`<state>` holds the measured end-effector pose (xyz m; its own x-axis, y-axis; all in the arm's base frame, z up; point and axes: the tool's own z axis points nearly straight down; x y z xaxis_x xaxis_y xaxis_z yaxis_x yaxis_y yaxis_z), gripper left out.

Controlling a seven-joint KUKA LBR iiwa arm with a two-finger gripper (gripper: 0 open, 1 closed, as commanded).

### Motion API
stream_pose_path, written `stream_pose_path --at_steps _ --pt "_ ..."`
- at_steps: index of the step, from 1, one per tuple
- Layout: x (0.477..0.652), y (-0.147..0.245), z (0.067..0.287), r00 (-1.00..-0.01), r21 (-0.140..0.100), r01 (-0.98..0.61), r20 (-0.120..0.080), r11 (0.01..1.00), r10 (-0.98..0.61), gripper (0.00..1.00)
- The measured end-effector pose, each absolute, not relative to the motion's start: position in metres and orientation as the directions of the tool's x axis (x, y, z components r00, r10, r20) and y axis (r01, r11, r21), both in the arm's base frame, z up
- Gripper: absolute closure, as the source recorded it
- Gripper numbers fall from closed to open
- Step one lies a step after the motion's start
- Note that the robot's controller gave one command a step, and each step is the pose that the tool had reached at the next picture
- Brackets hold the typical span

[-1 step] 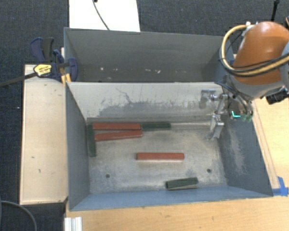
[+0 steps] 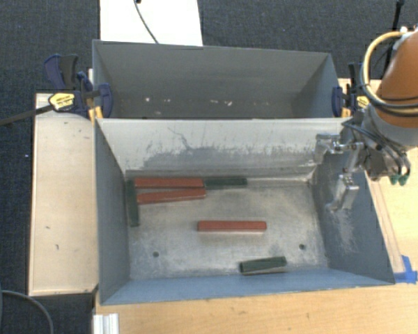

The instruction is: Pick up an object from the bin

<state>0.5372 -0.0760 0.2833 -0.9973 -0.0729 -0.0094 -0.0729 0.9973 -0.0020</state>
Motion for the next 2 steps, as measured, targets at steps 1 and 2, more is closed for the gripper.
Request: stream_pose_path --at_steps 1,2 --pt "0.586 -0.005 0.11 -0.993 0.003 -0.116 0.004 0.993 -0.116 0.0" --pt "0.524 0.036 0.071 -0.987 0.003 -0.158 0.006 0.987 -0.158 0.0"
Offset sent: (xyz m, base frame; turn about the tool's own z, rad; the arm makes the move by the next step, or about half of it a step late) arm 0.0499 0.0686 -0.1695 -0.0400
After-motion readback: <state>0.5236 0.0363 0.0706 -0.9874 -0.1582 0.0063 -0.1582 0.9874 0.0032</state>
